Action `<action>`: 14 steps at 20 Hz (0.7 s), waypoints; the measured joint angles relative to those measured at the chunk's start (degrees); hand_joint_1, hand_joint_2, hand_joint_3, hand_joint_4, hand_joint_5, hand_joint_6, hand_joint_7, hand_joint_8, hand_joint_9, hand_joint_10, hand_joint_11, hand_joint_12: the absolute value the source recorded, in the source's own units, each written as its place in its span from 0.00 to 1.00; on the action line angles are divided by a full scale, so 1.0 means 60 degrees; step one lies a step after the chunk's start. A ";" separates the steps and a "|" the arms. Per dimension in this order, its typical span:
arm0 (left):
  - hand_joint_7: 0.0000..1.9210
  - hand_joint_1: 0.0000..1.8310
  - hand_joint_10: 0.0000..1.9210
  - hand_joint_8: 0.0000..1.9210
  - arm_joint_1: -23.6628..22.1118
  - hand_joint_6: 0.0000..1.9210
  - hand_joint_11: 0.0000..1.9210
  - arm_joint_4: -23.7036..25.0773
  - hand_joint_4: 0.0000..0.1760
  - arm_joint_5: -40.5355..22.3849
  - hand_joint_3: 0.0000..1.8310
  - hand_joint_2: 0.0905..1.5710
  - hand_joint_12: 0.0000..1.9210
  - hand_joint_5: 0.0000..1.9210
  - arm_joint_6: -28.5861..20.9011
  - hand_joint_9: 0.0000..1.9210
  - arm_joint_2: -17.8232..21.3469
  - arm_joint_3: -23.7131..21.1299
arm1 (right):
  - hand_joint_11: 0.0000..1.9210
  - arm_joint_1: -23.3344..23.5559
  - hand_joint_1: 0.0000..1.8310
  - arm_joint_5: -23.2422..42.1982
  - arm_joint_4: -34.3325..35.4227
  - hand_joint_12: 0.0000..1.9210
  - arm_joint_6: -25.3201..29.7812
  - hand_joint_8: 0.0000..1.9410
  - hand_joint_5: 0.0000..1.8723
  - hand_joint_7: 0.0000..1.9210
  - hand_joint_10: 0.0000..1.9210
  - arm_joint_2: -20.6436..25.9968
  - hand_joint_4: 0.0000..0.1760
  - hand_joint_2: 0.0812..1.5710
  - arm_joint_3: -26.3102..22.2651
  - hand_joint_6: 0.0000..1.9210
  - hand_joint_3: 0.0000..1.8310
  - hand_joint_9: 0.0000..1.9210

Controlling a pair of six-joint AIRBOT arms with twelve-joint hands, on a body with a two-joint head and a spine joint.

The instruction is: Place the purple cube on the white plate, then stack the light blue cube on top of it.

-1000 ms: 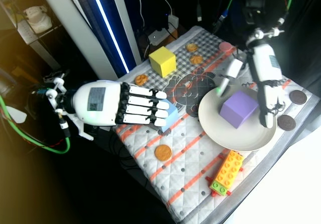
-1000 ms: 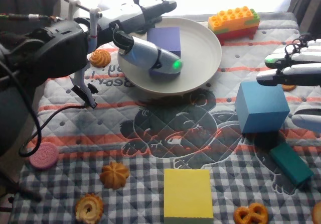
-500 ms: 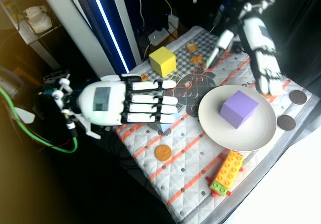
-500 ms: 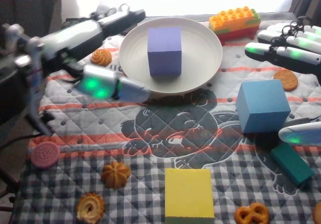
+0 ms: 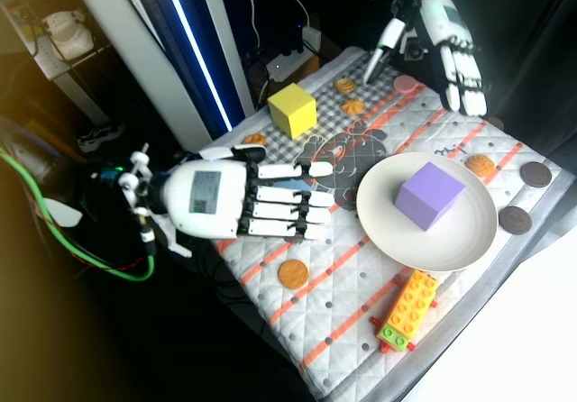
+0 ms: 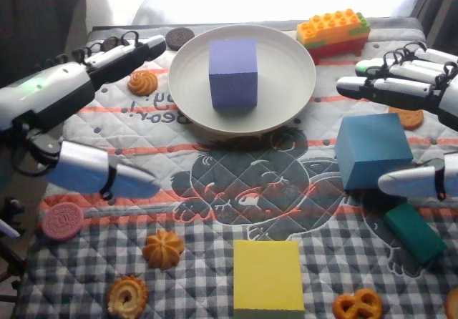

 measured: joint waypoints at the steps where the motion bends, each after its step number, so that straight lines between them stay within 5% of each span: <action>1: 0.00 0.50 0.00 0.00 0.0044 0.00 0.00 -0.0015 1.00 -0.0040 0.01 0.44 0.00 0.00 0.0007 0.00 0.0047 -0.0051 | 0.00 0.0000 0.29 -0.0051 0.0029 0.48 0.0011 0.01 0.17 0.19 0.01 -0.0036 0.52 0.60 0.0047 0.01 0.00 0.19; 3: 0.00 0.48 0.00 0.00 0.0138 0.00 0.00 -0.0062 1.00 -0.0106 0.01 0.45 0.00 0.00 0.0007 0.00 0.0098 -0.0087 | 0.00 0.0098 0.33 -0.0153 0.0004 0.53 0.0000 0.00 0.19 0.20 0.01 -0.0149 0.53 0.60 0.0117 0.00 0.00 0.22; 5: 0.00 0.46 0.00 0.00 0.0138 0.00 0.00 -0.0098 1.00 -0.0157 0.01 0.45 0.00 0.00 0.0007 0.00 0.0098 -0.0106 | 0.02 0.0138 0.36 -0.0244 -0.0040 0.51 0.0007 0.00 0.20 0.21 0.00 -0.0284 0.37 0.61 0.0189 0.00 0.00 0.22; 8: 0.00 0.45 0.00 0.00 0.0138 0.00 0.00 -0.0069 1.00 -0.0186 0.01 0.46 0.00 0.00 0.0007 0.00 0.0098 -0.0106 | 0.02 0.0178 0.31 -0.0419 -0.0007 0.49 0.0022 0.00 0.21 0.21 0.01 -0.0393 0.39 0.60 0.0310 0.01 0.00 0.21; 11: 0.00 0.45 0.00 0.00 0.0138 0.00 0.00 -0.0076 1.00 -0.0186 0.01 0.47 0.00 0.00 0.0007 0.00 0.0098 -0.0109 | 0.15 0.0178 0.34 -0.0492 0.0004 0.60 0.0164 0.01 0.27 0.32 0.03 -0.0510 0.28 0.62 0.0415 0.00 0.00 0.35; 13: 0.00 0.45 0.00 0.00 0.0182 0.00 0.00 -0.0076 1.00 -0.0197 0.01 0.48 0.00 0.00 0.0004 0.00 0.0098 -0.0106 | 0.11 0.0178 0.35 -0.0492 0.0000 0.66 0.0382 0.01 0.30 0.37 0.03 -0.0627 0.33 0.63 0.0528 0.00 0.00 0.37; 14: 0.00 0.45 0.00 0.00 0.0229 0.00 0.00 -0.0076 1.00 -0.0193 0.01 0.47 0.00 0.00 0.0007 0.00 0.0098 -0.0109 | 0.19 0.0222 0.40 -0.0492 0.0007 0.76 0.0466 0.01 0.38 0.44 0.19 -0.0659 0.08 0.64 0.0557 0.01 0.00 0.40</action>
